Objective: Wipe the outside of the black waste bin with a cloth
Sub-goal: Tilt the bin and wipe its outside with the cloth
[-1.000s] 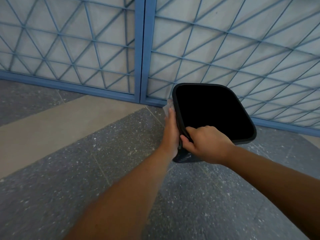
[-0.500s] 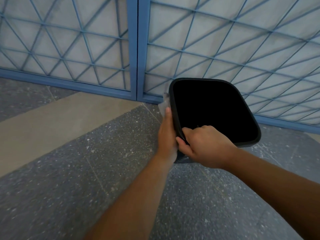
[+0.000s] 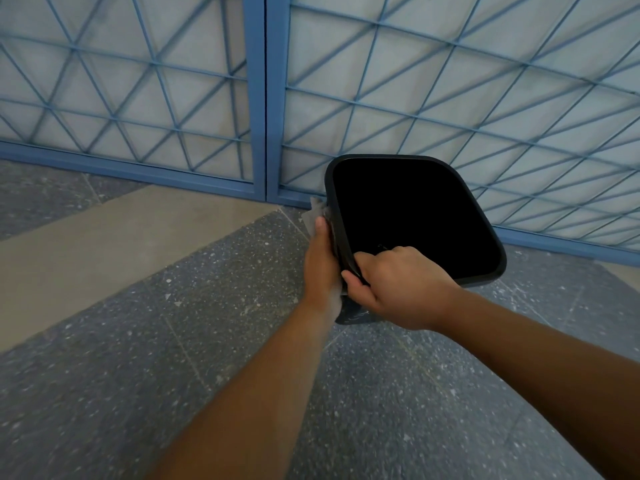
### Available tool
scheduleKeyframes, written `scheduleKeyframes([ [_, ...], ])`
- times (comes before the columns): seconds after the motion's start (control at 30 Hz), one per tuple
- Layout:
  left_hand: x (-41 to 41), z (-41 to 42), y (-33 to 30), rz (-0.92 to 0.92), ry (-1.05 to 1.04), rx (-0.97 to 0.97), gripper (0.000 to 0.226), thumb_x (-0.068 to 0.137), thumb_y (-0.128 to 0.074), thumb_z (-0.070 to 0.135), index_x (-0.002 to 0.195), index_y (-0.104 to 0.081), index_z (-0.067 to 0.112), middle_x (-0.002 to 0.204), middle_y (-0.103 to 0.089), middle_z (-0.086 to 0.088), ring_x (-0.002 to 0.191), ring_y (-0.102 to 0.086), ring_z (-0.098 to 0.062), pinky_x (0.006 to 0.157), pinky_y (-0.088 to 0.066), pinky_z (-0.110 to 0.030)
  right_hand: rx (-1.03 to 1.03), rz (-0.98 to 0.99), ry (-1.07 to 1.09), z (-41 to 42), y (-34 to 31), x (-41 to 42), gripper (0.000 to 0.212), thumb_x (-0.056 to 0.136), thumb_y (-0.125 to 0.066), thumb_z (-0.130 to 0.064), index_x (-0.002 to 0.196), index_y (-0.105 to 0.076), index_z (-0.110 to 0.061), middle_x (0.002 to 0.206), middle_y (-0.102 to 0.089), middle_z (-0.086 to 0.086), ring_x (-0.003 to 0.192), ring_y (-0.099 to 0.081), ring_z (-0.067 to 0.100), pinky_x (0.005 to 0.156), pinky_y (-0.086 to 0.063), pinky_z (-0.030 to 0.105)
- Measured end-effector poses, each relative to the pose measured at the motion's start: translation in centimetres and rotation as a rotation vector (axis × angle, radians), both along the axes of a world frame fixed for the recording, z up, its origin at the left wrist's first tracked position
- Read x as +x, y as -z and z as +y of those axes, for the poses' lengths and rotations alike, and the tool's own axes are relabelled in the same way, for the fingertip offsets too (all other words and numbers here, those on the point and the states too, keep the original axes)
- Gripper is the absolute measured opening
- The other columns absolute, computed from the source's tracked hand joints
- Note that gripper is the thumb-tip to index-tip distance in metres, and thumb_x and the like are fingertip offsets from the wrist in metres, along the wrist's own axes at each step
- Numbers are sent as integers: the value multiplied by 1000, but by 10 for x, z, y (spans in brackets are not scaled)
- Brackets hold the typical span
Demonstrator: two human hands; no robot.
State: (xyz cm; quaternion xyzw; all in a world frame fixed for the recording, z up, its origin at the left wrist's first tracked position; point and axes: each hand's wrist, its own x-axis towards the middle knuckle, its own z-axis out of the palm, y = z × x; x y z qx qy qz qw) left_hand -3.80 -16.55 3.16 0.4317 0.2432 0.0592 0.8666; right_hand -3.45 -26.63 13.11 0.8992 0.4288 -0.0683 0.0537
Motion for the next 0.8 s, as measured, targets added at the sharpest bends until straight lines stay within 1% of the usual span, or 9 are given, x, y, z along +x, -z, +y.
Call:
scheduleKeyframes([
  [0.07, -11, -8, -1, -38, 18, 46, 50, 106, -36, 53, 122, -72, 21, 116, -76, -2, 112, -71, -16, 92, -55, -28, -8, -1, 3, 0, -1, -1, 37, 98, -23, -46, 85, -45, -19, 58, -37, -8, 49, -35, 12, 59, -29, 31],
  [0.13, -16, -9, 2, -12, 23, 51, 52, 106, -35, 54, 124, -71, 22, 114, -76, -1, 114, -70, -17, 93, -54, -29, 1, 7, 11, 0, -2, -2, 36, 98, -23, -46, 84, -42, -20, 58, -35, -8, 50, -37, 13, 59, -30, 31],
  [0.23, -1, 1, 3, -1, 9, 30, 57, 107, -35, 53, 133, -67, 15, 122, -74, -8, 121, -67, -23, 102, -51, -35, 15, 11, 6, 0, -1, -1, 37, 98, -23, -46, 83, -44, -20, 59, -40, -7, 54, -43, 17, 58, -32, 31],
  [0.33, -6, -7, -1, -66, 9, 36, 57, 106, -34, 53, 138, -63, 16, 129, -71, -8, 121, -67, -20, 102, -51, -33, 12, 10, 2, 1, -2, -1, 36, 98, -23, -46, 82, -42, -20, 58, -38, -7, 52, -41, 15, 58, -32, 31],
  [0.4, -11, -11, 2, -35, 10, 38, 58, 106, -33, 55, 135, -65, 17, 126, -72, -8, 120, -68, -20, 102, -52, -34, 24, 14, 2, 1, -3, -2, 37, 99, -23, -46, 83, -42, -19, 59, -38, -6, 52, -40, 15, 58, -33, 32],
  [0.5, 2, 2, -1, 23, -8, 0, 56, 107, -36, 53, 130, -68, 13, 125, -72, -11, 124, -65, -28, 107, -50, -41, 39, 14, 1, 1, -2, -2, 38, 99, -24, -46, 82, -45, -19, 63, -47, -3, 54, -46, 18, 58, -37, 33],
  [0.57, 6, 4, -9, 7, -8, -5, 53, 108, -37, 49, 125, -71, 12, 124, -73, -11, 124, -65, -30, 108, -50, -42, 37, 18, -1, 1, -2, -1, 38, 98, -25, -46, 81, -45, -19, 63, -49, -2, 55, -48, 19, 59, -39, 34],
  [0.67, -12, -11, -6, -58, -13, 7, 55, 107, -35, 51, 138, -63, 14, 132, -70, -9, 124, -65, -22, 109, -49, -38, 31, 21, 3, 0, -2, -2, 37, 98, -24, -46, 82, -44, -19, 63, -49, -3, 55, -48, 19, 60, -41, 34],
  [0.8, 0, -1, 0, -12, -53, -5, 59, 103, -42, 56, 137, -64, 13, 132, -69, -13, 127, -63, -28, 114, -44, -47, 23, 0, -7, 0, 0, -1, 37, 97, -25, -47, 80, -43, -19, 60, -43, -4, 54, -44, 19, 58, -37, 34],
])
